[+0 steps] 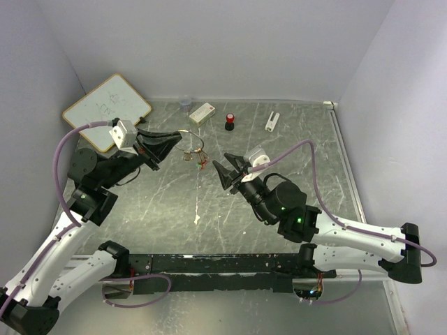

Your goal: Remove the keys from the keyring

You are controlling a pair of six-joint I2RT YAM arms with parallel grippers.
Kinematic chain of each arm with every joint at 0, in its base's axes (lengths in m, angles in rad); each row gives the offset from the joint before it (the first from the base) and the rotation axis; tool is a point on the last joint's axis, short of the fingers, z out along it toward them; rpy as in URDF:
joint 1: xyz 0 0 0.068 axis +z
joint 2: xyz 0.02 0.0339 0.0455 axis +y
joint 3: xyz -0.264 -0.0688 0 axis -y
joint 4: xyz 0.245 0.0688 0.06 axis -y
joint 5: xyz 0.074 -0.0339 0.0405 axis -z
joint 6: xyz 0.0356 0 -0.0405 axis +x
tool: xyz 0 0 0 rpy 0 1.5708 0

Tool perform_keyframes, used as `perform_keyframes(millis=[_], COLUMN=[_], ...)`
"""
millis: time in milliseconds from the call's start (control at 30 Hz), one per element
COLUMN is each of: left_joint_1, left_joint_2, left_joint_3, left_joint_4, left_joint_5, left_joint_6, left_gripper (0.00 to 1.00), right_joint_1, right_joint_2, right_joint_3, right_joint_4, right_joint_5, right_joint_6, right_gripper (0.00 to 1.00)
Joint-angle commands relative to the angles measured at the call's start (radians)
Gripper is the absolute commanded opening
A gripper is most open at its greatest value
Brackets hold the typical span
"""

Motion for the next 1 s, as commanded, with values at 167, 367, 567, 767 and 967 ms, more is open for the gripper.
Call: perform_keyframes(millis=[167,367,567,767,967], left_joint_1=[-0.005,-0.005,-0.005,-0.005,-0.005], left_joint_2=[-0.01,-0.004,-0.013,-0.016,-0.021], left_joint_3=[0.002,-0.004,-0.004,-0.004,-0.009], left_joint_4=[0.073,0.086,0.078,0.073,0.074], left_joint_5=[0.037,0.045,0.047,0.055,0.066], left_joint_6=[-0.03,-0.041,-0.037,-0.038,-0.044], left_gripper=[0.07,0.07,0.07,0.07,0.07], right_joint_1=[0.001,0.001,0.002,0.001,0.001], right_joint_2=[-0.014,0.0,0.018,0.023,0.026], right_joint_3=[0.0,0.005,0.011,0.015,0.016], right_joint_4=[0.028,0.023,0.034,0.043,0.056], right_joint_5=[-0.014,-0.024,-0.01,-0.015,-0.006], right_joint_6=[-0.004,0.003,-0.008,-0.015,-0.028], right_gripper=[0.42,0.46,0.43,0.43,0.42])
